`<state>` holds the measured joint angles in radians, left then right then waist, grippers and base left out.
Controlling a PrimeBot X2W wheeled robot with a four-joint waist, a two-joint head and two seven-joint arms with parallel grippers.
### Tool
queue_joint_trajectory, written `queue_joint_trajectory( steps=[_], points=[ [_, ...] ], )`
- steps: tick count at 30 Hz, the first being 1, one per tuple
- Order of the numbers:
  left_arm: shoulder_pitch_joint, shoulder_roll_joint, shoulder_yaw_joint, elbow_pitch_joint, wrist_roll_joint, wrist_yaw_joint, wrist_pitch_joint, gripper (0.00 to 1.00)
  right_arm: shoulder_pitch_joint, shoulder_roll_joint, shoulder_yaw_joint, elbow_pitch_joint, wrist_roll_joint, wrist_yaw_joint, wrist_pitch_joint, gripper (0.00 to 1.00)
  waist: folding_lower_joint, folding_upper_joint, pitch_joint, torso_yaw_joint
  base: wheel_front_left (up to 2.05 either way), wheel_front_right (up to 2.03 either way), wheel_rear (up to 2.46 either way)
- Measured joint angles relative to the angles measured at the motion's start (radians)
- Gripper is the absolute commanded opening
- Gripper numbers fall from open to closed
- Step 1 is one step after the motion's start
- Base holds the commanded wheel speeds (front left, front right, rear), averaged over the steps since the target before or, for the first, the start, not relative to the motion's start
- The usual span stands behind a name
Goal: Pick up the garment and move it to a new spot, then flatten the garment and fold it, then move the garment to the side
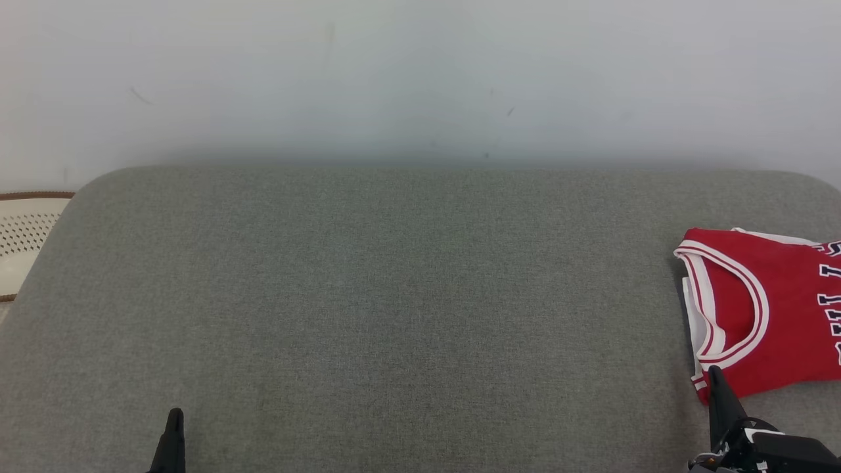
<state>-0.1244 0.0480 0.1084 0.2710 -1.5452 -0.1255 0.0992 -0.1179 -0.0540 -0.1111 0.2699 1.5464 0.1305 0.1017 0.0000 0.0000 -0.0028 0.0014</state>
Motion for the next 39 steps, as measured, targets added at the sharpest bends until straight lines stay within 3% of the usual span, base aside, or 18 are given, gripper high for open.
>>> queue_joint_trajectory(
  steps=[9, 39],
  points=[
    [-0.004, 0.0, 0.003, 0.0, -0.06, -0.005, 0.014, 0.0, -0.013, 0.002, -0.01, -0.003, 0.061, 0.0, 0.014, 0.0, 0.0, 0.0001, 0.006, -0.001, 0.0, 0.0, 0.0],
    [-0.005, 0.001, 0.003, 0.0, -0.062, -0.005, 0.014, 0.0, -0.013, 0.003, -0.011, -0.003, 0.062, 0.0, 0.014, 0.0, 0.0, 0.0, 0.006, -0.001, 0.0, 0.0, 0.0]
  ],
)
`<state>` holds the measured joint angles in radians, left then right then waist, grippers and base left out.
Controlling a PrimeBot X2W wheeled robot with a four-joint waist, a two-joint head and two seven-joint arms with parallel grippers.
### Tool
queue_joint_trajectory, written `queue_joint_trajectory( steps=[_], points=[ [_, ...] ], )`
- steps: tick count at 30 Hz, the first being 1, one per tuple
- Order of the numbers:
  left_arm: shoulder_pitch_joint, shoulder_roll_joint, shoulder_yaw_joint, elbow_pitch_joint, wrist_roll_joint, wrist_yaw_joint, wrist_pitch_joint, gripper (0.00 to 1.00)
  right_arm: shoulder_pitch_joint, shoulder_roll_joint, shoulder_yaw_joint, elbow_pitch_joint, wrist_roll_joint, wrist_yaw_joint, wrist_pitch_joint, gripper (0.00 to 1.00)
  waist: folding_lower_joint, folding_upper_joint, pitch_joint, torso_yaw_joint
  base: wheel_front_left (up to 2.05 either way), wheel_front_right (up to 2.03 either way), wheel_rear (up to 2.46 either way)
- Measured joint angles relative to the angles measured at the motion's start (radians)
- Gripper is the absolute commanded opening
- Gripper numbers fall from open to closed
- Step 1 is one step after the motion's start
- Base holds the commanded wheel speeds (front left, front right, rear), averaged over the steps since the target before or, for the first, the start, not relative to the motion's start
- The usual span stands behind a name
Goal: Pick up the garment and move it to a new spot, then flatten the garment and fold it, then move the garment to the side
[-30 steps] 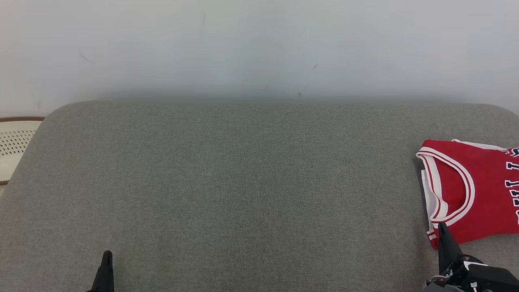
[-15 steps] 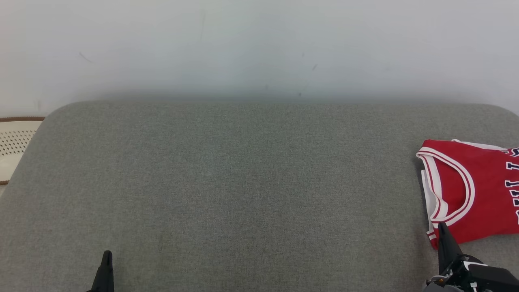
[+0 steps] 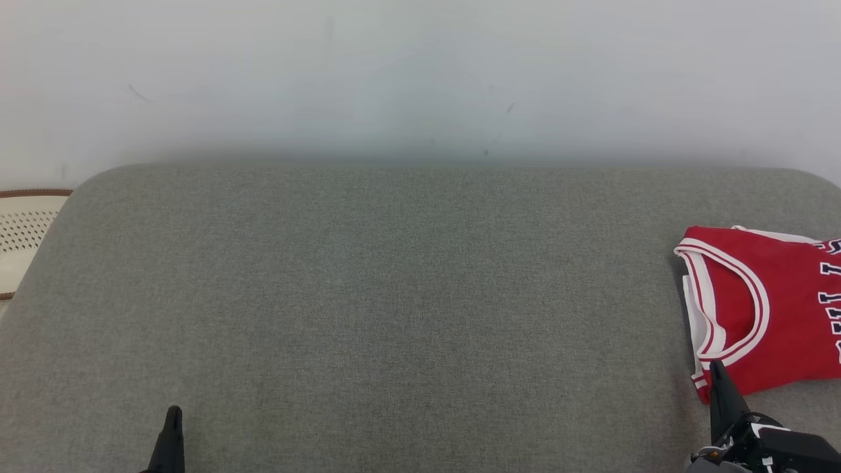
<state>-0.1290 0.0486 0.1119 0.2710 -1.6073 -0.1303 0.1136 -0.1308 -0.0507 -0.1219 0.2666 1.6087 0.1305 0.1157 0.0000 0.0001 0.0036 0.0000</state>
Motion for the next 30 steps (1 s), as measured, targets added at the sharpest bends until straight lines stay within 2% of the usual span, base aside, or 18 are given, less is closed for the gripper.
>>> queue_joint_trajectory(
  steps=[30],
  points=[
    [0.0, 0.0, 0.0, 0.0, 0.0, 0.0, 0.0, 0.0, 0.0, 0.0, 0.0, 0.0, 0.0, 0.0, 0.0, 0.0, 0.0, 0.0, 0.0, 0.0, 0.0, 0.0, 0.0]
  ],
)
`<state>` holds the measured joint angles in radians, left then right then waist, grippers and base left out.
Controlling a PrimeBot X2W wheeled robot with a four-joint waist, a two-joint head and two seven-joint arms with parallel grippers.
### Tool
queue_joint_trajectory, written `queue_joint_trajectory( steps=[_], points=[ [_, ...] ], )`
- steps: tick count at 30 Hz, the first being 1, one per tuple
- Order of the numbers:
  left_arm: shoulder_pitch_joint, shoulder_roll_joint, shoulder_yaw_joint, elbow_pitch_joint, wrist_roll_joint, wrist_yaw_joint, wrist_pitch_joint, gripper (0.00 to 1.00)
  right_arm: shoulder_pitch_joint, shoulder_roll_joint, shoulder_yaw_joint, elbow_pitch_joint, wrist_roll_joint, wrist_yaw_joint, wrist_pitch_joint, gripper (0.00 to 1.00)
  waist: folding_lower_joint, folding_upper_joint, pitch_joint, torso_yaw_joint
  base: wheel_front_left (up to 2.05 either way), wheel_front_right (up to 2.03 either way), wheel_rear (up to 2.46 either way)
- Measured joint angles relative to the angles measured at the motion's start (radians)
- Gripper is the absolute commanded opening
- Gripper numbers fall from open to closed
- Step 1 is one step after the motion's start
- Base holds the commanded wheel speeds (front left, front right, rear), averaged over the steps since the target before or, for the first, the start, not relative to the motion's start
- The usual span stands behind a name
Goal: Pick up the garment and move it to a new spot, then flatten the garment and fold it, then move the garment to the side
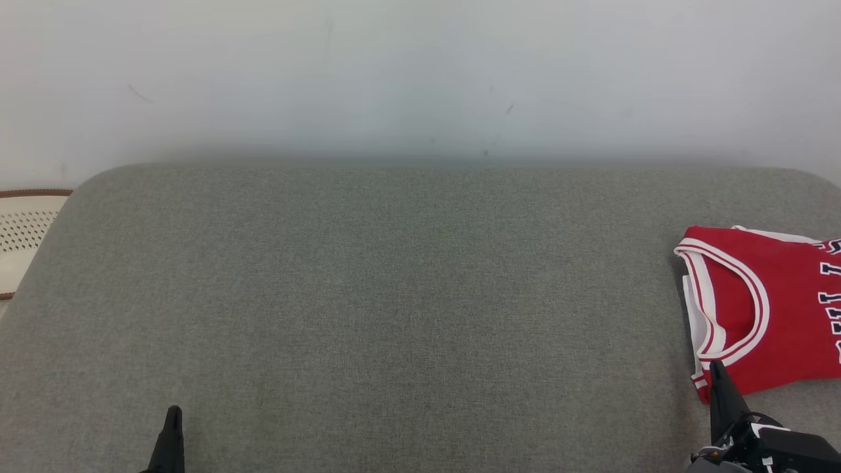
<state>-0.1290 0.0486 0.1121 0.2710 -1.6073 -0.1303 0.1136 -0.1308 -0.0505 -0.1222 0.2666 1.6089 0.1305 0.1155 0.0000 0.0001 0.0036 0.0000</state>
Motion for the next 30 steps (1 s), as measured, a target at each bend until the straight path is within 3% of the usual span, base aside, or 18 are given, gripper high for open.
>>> queue_joint_trajectory(
  steps=[30],
  points=[
    [0.0, 0.0, 0.0, 0.0, 0.0, 0.0, 0.0, 0.0, 0.0, 0.0, 0.0, 0.0, 0.001, 0.0, 0.0, 0.0, 0.0, -0.0001, 0.0, 0.0, 0.0, 0.0, 0.0]
  ],
)
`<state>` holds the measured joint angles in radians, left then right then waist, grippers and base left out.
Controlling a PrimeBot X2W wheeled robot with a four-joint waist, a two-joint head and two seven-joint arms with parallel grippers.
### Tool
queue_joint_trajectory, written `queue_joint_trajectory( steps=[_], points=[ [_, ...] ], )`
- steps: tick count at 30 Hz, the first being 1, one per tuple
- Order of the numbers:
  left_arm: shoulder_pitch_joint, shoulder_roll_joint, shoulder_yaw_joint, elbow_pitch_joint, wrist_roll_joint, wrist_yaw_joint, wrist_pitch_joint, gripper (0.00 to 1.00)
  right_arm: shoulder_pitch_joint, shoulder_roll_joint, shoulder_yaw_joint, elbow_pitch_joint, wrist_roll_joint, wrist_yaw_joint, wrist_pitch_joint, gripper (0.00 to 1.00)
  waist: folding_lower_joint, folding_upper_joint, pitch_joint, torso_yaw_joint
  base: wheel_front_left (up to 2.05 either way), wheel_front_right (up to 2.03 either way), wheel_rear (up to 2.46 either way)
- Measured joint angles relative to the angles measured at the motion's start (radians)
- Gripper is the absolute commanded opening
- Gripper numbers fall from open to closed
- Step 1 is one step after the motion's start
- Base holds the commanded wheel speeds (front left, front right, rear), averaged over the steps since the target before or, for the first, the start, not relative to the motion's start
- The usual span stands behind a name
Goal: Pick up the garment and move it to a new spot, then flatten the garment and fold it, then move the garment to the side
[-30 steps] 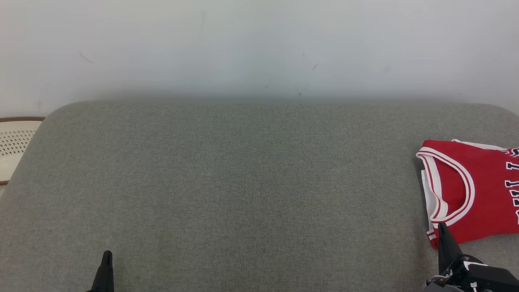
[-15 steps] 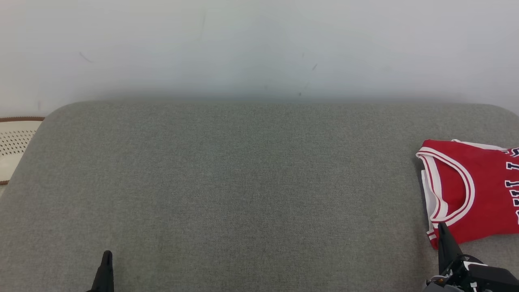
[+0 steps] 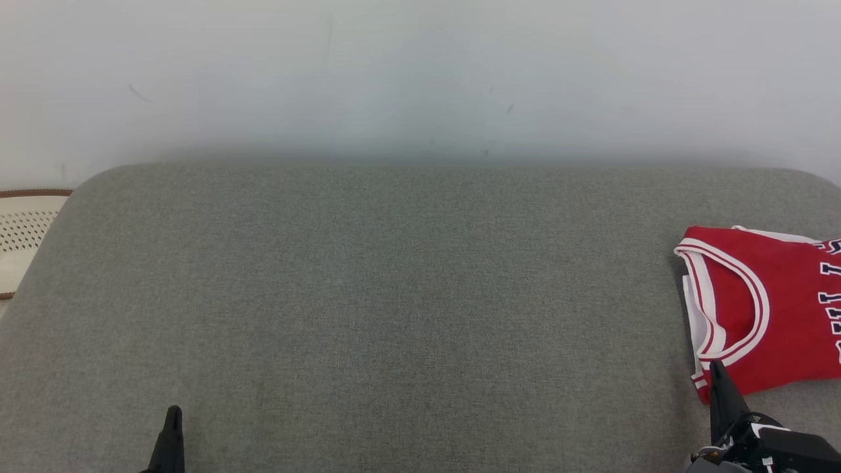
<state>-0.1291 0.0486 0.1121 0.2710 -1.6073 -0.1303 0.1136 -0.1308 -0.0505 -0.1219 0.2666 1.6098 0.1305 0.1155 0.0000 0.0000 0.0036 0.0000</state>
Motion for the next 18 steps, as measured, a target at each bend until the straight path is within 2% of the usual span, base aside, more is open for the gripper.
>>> queue_joint_trajectory(
  steps=[18],
  points=[
    [0.0, 0.0, 0.0, 0.0, 0.0, 0.0, 0.0, 0.0, 0.0, 0.0, 0.0, 0.0, 0.0, 0.0, 0.0, 0.0, 0.0, 0.0, 0.0, 0.0, 0.0, 0.0, 0.0]
  ],
)
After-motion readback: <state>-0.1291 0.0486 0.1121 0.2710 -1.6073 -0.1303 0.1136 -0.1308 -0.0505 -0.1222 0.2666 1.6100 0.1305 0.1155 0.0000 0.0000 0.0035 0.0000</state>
